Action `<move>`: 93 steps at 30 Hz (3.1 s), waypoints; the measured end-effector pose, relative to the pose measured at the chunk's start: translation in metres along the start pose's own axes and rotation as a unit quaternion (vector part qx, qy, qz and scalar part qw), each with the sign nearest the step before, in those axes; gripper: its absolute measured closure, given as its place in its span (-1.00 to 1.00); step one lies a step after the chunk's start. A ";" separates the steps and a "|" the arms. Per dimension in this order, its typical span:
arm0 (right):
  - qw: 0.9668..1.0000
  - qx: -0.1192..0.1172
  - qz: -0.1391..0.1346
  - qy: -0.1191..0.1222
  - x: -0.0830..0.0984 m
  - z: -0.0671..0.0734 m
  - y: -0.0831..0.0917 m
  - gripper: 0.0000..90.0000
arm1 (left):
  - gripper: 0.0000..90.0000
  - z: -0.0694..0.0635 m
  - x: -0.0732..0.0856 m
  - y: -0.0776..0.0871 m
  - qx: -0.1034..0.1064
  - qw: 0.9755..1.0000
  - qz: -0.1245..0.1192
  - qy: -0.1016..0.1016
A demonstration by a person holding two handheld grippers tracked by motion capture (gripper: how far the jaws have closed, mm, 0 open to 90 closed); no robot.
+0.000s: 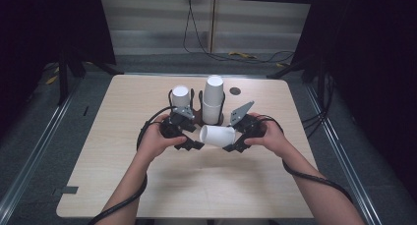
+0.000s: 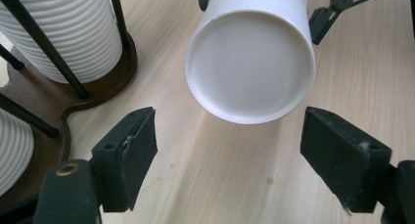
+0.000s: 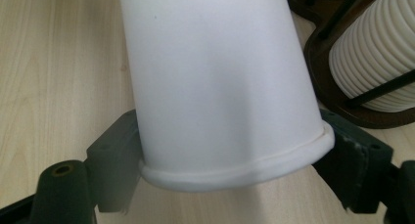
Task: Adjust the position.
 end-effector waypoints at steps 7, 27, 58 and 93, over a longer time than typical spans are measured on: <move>1.000 0.001 0.021 0.010 -0.002 0.000 0.001 -0.58 | -0.53 -0.001 0.002 0.000 -0.001 1.000 -0.003 0.002; 0.997 0.003 0.064 0.041 -0.008 -0.001 0.003 -0.58 | -0.53 -0.003 0.009 -0.007 -0.009 1.000 0.002 -0.003; 0.988 0.007 0.131 0.076 -0.022 0.002 0.004 -0.57 | -0.53 -0.004 0.012 -0.011 -0.014 1.000 0.002 -0.003; 0.970 0.011 0.205 0.127 -0.035 0.006 0.002 -0.57 | -0.53 -0.005 0.011 -0.013 -0.008 1.000 0.012 -0.009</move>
Point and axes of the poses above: each handheld gripper's, and its own axes: y roughly backward along the jaws, x roughly out of its underside, z roughly to its left, the point moved 1 cm from there along -y, roughly forward along the jaws, and after that the axes turned 6 degrees about x, right-handed, at the moved point
